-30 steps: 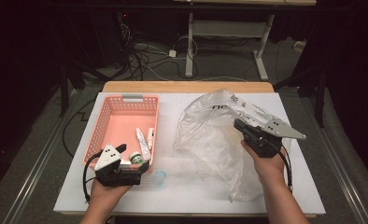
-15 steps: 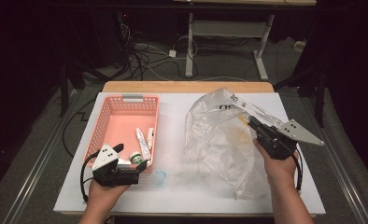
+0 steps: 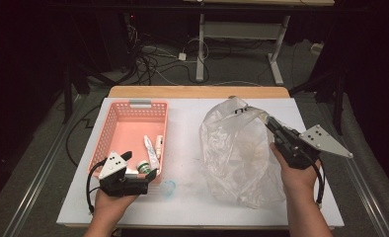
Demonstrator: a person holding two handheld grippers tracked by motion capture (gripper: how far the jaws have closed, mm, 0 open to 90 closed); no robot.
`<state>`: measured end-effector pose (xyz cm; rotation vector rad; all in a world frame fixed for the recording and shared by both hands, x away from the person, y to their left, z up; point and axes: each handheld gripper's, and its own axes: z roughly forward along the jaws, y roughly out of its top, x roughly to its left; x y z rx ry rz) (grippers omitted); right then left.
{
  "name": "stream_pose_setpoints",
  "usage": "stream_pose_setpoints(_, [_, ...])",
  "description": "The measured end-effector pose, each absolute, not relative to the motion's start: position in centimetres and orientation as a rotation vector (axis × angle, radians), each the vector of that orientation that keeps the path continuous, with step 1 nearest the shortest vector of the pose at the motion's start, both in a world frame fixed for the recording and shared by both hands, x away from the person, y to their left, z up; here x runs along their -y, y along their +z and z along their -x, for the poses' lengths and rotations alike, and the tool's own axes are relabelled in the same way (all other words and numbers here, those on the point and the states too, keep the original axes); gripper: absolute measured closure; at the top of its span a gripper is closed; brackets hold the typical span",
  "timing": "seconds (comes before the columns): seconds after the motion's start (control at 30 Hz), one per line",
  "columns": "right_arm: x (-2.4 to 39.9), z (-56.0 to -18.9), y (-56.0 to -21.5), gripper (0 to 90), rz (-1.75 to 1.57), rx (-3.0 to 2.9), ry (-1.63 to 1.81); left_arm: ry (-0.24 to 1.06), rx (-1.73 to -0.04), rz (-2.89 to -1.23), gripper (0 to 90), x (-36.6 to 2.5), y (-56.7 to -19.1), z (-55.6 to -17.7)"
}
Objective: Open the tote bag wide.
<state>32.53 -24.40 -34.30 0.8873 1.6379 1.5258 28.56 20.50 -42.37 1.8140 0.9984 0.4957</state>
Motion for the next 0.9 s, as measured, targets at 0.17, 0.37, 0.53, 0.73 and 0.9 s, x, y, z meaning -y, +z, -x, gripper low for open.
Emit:
stream_pose_setpoints(0.17, [23.2, -33.2, -34.2, 90.0, -0.877, -1.646, 1.527, 0.505, -0.999, -1.805, 0.0, -20.8, -42.0, -28.6])
stream_pose_setpoints(0.37, [21.2, -35.6, -35.2, 90.0, -0.908, -1.645, 1.534, 0.511, -1.000, -1.796, 0.0, -21.0, -41.5, -28.8])
stream_pose_setpoints(0.53, [20.7, -36.7, -35.3, 90.0, -0.915, -1.643, 1.539, 0.520, -0.993, -1.799, 0.0, -20.9, -40.9, -29.3])
stream_pose_setpoints(0.73, [20.4, -36.4, -35.0, 90.0, -0.913, -1.634, 1.548, 0.535, -1.020, -1.807, 0.0, -21.1, -40.2, -30.5])
stream_pose_setpoints(0.9, [20.6, -35.5, -34.8, 90.0, -0.900, -1.625, 1.545, 0.491, -1.092, -1.873, 4.4, -21.5, -40.1, -32.7])
